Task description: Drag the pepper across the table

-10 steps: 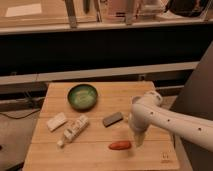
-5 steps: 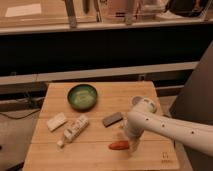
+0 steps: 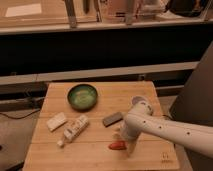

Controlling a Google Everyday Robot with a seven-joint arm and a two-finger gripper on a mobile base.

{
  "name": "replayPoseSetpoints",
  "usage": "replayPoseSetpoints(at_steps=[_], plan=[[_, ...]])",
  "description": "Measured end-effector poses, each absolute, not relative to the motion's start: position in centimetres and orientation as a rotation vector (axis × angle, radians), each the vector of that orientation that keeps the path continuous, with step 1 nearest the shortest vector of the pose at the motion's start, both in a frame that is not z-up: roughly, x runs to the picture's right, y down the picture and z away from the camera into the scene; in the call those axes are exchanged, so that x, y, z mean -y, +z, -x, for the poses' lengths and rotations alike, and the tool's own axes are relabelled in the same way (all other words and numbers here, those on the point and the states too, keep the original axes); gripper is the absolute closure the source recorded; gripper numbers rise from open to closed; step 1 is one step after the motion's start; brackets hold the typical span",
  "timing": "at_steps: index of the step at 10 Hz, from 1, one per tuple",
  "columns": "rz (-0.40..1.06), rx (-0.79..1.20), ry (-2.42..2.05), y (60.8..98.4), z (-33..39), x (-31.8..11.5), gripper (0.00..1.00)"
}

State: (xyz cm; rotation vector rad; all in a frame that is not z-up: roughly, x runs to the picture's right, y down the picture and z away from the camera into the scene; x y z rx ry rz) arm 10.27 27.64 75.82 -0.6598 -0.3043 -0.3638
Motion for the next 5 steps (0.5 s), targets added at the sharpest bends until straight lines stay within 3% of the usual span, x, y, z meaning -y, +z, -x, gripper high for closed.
replayPoseSetpoints(at_steps=[5], plan=[[0.663, 0.311, -0.370, 76.28, -9.59, -28.09, 0.20]])
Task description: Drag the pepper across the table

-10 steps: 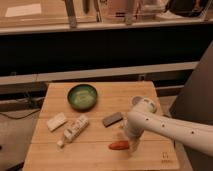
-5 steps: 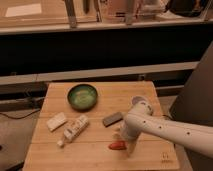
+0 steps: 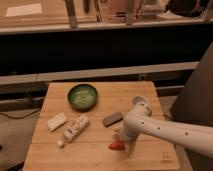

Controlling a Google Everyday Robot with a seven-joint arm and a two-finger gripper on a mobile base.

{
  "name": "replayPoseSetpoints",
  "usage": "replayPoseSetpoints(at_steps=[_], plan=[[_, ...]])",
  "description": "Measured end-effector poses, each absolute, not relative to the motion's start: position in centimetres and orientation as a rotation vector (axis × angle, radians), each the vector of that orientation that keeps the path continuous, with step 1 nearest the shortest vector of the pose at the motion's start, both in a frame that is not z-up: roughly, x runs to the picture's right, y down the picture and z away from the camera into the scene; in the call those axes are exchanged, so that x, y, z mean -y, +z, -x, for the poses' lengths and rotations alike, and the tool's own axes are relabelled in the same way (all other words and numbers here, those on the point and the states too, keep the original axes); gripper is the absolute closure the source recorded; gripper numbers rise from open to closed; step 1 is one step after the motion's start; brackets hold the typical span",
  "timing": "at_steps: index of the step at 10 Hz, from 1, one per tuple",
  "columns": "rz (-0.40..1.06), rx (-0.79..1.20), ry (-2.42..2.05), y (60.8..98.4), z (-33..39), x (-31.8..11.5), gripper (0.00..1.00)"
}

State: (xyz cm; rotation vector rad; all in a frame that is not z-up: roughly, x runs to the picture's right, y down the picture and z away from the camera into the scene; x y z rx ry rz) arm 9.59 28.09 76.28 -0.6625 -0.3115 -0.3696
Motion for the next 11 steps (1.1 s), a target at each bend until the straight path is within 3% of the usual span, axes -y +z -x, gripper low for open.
replayPoseSetpoints(at_steps=[11], plan=[[0.652, 0.313, -0.396, 77.5, -8.1, -27.9, 0.20]])
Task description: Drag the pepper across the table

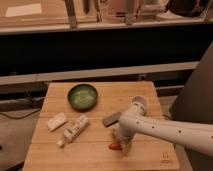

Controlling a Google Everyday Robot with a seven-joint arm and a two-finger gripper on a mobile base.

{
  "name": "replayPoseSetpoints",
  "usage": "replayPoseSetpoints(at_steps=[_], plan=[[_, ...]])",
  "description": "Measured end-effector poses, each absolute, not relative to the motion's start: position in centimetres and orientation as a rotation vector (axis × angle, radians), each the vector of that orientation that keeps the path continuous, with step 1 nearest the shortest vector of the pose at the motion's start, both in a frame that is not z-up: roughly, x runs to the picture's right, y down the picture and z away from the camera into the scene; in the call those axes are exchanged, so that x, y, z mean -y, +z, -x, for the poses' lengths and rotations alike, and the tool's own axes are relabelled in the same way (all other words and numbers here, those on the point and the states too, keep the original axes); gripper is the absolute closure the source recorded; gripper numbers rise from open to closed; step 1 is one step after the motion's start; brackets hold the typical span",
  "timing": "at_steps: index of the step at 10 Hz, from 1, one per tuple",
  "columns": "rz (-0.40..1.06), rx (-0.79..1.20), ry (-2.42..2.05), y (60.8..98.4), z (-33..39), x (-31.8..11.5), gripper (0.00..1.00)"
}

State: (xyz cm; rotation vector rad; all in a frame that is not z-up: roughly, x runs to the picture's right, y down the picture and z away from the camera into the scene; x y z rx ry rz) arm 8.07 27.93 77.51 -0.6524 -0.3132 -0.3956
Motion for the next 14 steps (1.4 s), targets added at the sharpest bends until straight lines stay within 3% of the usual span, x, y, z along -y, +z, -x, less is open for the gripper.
replayPoseSetpoints(at_steps=[10, 11, 14], plan=[[0.643, 0.321, -0.435, 78.8, -6.5, -26.9, 0.20], [0.641, 0.321, -0.441, 78.8, -6.4, -26.9, 0.24], [0.632, 0.325, -0.460, 79.0, -5.9, -26.9, 0.55]])
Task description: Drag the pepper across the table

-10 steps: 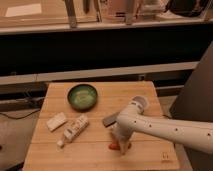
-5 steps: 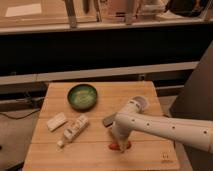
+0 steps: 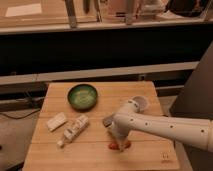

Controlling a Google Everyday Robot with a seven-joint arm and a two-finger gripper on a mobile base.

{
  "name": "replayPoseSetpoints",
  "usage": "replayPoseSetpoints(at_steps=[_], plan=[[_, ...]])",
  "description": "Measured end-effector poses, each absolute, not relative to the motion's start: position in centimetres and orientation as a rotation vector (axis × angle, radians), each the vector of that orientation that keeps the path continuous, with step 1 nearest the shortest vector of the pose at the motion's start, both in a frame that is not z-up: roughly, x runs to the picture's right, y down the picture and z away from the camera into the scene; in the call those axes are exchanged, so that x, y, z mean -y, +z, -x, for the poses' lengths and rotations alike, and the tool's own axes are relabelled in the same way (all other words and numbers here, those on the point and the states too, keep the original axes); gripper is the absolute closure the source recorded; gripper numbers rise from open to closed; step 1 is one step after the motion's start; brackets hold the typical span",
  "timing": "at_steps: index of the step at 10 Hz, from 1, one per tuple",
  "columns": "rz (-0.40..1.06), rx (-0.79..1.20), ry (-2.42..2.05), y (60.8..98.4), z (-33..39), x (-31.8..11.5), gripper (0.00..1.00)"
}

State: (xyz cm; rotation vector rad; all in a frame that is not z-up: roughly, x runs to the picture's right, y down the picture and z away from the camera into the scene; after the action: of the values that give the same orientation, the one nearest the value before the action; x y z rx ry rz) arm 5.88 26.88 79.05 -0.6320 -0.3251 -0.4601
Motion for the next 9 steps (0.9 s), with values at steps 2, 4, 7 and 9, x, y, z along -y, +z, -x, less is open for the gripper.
replayPoseSetpoints(at_steps=[2, 4, 7, 9], plan=[[0.627, 0.328, -0.473, 79.1, -5.4, -26.8, 0.75], [0.624, 0.330, -0.479, 79.2, -5.3, -26.5, 0.94], [0.614, 0.330, -0.471, 79.9, -6.0, -25.1, 0.98], [0.610, 0.328, -0.471, 79.8, -7.7, -24.8, 0.98]])
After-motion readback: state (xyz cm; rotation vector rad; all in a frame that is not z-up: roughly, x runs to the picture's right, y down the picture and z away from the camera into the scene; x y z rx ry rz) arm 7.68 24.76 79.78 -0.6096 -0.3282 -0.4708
